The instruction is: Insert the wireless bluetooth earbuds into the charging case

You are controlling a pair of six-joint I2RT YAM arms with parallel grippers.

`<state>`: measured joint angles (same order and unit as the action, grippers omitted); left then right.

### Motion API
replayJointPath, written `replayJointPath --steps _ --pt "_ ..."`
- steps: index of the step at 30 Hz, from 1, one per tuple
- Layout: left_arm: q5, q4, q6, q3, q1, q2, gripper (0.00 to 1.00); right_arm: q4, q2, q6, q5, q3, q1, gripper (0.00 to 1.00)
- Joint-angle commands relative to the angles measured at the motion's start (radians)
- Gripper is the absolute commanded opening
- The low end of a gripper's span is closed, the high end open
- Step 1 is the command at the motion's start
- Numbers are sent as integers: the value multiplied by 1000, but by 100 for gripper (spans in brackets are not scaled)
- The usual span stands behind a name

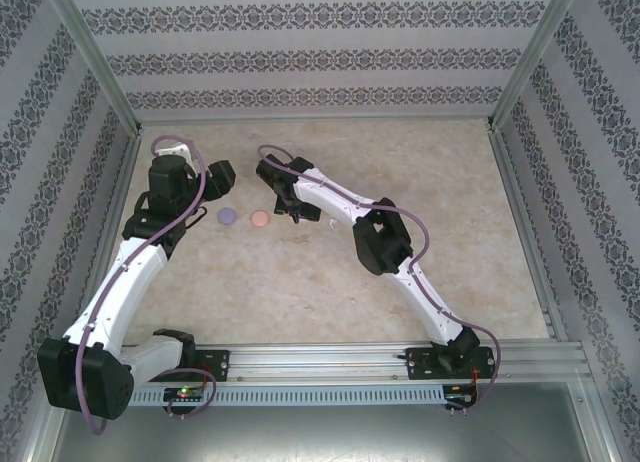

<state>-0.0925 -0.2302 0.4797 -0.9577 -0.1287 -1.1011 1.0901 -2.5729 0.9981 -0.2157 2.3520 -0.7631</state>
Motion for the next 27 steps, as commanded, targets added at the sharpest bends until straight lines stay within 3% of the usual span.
replayJointPath --steps 1,18,27 --pt "9 50 11 14 11 14 79 -5 -37 20 18 30 4 72" --pt "-48 103 47 68 11 0 82 -38 -75 -33 45 32 24 69" --pt "-119 224 89 162 11 18 81 -216 54 -90 97 -113 16 38"
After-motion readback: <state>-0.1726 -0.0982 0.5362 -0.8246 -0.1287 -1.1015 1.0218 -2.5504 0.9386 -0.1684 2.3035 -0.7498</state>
